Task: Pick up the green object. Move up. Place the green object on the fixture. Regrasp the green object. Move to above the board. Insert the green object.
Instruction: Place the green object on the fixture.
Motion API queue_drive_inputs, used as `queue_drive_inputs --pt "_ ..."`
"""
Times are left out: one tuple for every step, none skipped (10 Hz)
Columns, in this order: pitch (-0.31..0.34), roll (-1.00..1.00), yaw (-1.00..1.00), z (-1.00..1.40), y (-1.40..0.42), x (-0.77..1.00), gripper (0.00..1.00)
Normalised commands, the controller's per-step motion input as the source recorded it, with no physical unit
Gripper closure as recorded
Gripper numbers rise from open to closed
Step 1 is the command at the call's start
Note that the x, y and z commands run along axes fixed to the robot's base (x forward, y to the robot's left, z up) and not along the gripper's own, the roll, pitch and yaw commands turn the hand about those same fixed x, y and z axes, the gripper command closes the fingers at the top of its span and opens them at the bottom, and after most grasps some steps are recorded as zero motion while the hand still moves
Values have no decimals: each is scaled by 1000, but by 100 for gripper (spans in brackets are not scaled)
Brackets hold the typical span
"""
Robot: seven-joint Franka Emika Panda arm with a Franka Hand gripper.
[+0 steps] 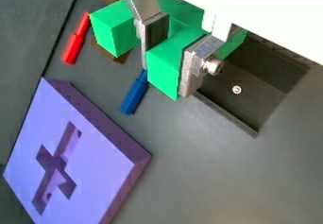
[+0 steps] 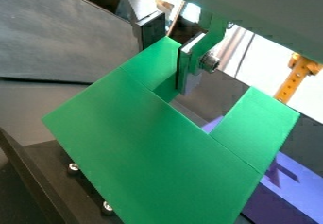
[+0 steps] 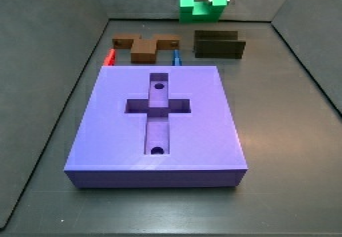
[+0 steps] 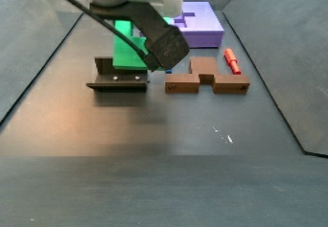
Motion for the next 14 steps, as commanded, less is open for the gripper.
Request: queue_drive_inputs --pt "0 0 0 -229 0 654 100" --pt "14 74 11 -289 -26 589 100" --pt "46 143 3 -286 -129 720 100" --pt "71 134 0 -251 -194 751 100" --pt "131 0 0 -140 -200 771 100" --pt "146 -103 0 -166 -137 751 100" --pt "54 -243 0 -360 0 629 100" --pt "0 -237 0 -591 34 463 100" --pt "0 -314 0 -509 31 466 100" --pt "3 -331 0 -369 0 560 100" --pt "0 -251 0 -269 0 500 100" --pt "-6 0 0 0 0 0 100" --pt "0 11 0 0 0 0 100" --pt "0 49 0 0 0 0 100"
